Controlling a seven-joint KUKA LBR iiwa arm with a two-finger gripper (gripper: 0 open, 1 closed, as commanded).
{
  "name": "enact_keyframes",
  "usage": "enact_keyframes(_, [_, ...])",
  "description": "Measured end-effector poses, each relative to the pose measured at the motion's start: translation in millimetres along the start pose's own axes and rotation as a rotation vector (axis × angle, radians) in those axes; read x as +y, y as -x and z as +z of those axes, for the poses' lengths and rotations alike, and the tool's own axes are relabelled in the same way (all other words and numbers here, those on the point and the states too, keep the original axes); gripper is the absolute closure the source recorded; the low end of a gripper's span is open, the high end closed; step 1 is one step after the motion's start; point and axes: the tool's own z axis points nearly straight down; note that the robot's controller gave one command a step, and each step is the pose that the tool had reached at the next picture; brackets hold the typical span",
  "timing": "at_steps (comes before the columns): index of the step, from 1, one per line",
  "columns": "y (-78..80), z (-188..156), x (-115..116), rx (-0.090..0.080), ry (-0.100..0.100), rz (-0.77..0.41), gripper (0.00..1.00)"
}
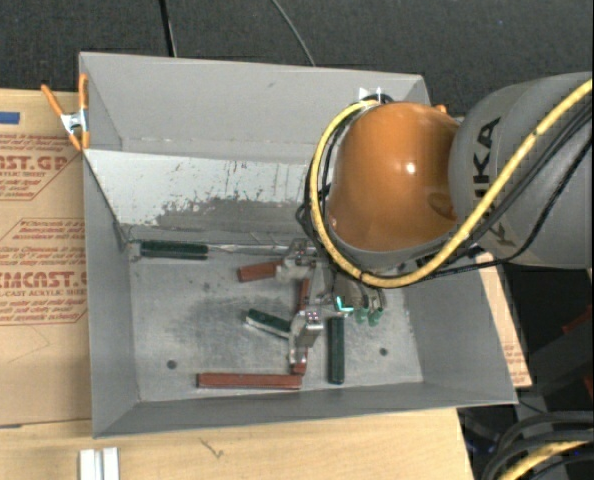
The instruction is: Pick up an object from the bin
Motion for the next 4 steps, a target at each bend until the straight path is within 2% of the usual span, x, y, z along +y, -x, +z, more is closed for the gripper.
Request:
enact_keyframes(1, [1.7,-3.6,-0.6,-0.008,0.001,0.001,0.0])
enact_keyframes(2, [21.8,66.9,-12.3,-0.013,0.002,0.073,0.0])
enact_keyframes(3, [28.9,95.5,-23.3,-0.001,0.0,0.116,0.0])
enact_keyframes(4, [41.1,96.8,-27.6,-0.009,0.002,0.284,0.0])
